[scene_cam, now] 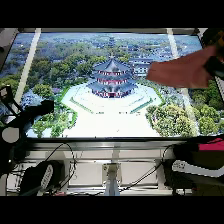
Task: Fold the clothes and pants, and hang the long-sleeved shirts on hangers.
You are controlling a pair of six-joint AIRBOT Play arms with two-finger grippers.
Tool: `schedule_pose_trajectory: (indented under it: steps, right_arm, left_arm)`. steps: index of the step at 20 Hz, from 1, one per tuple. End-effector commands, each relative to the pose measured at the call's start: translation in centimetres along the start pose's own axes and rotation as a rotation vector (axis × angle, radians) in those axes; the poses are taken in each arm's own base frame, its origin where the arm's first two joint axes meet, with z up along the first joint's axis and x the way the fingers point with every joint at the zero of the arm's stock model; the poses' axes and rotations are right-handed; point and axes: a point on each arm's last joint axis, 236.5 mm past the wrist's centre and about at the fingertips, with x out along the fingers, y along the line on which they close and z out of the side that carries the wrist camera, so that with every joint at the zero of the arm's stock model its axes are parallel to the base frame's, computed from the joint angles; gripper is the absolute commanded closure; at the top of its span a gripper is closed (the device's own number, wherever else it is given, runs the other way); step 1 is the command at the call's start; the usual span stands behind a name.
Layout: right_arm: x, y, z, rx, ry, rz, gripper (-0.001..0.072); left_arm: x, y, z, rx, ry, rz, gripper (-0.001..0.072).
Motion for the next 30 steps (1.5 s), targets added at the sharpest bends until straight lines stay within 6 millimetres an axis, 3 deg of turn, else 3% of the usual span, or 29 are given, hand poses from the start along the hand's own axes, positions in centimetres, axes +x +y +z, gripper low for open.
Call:
schedule_pose_trajectory:
  steps: [1,4,6,9,10,11,12,13,17,20,22,23,24,25,26,28,30]
  right_arm:
    - [-5.5,-11.0,0.5,0.249,-0.029,-0.27,0.0706]
    - [-10.4,-18.3,-4.3,0.51,0.066,-0.605,0.0706]
    - [-11.3,-19.3,-6.8,0.571,0.138,-0.674,0.0705]
    - [-10.3,-18.9,-10.0,0.596,0.242,-0.674,0.0672]
    - [-10.1,-19.1,-10.8,0.592,0.263,-0.679,0.0483]
    - [-10.0,-19.2,-11.2,0.567,0.285,-0.677,0.0214]
    - [-10.0,-19.2,-11.3,0.521,0.3,-0.67,0.0045]
    - [-10.0,-19.2,-11.1,0.478,0.307,-0.663,0.003]
    - [-9.8,-19.1,-10.5,0.456,0.292,-0.644,0.0033]
    - [-9.6,-18.4,-7.5,0.414,0.201,-0.609,0.0051]
    - [-10.2,-17.4,-4.0,0.314,0.124,-0.592,0.0196]
    - [-10.5,-16.6,-1.9,0.258,0.076,-0.577,0.0206]
    - [-11.0,-15.4,0.5,0.195,0.02,-0.558,0.026]
    - [-11.4,-13.9,2.6,0.142,-0.034,-0.537,0.0375]
    - [-11.9,-12.2,4.4,0.104,-0.093,-0.515,0.0442]
    - [-12.5,-9.0,7.0,0.042,-0.19,-0.465,0.0556]
    - [-12.4,-5.7,8.3,-0.013,-0.251,-0.411,0.0595]
  left_arm:
    - [0.6,0.3,-0.5,-0.005,0.024,0.008,0.0009]
    - [0.6,0.3,-0.5,-0.005,0.024,0.008,0.0009]
    - [0.6,0.3,-0.5,-0.005,0.024,0.008,0.0009]
    - [0.6,0.3,-0.3,-0.006,0.017,0.008,0.0008]
    - [0.6,0.2,-0.3,-0.011,0.014,0.005,0.0008]
    - [0.6,0.2,-0.3,-0.011,0.014,0.005,0.0008]
    - [0.6,0.2,-0.3,-0.011,0.014,0.005,0.0008]
    - [0.6,0.2,-0.3,-0.011,0.014,0.005,0.0008]
    - [0.6,0.2,-0.3,-0.011,0.014,0.005,0.0008]
    - [0.6,0.2,-0.3,-0.011,0.014,0.005,0.0008]
    - [0.6,0.2,-0.3,-0.011,0.014,0.005,0.0008]
    - [0.6,0.2,-0.3,-0.011,0.014,0.005,0.0008]
    - [0.6,0.2,-0.3,-0.011,0.014,0.005,0.0008]
    - [0.6,0.2,-0.3,-0.011,0.014,0.005,0.0008]
    - [0.6,0.2,-0.3,-0.011,0.014,0.005,0.0008]
    - [0.6,0.2,-0.3,-0.011,0.014,0.005,0.0008]
    - [0.6,0.2,-0.3,-0.011,0.014,0.005,0.0008]
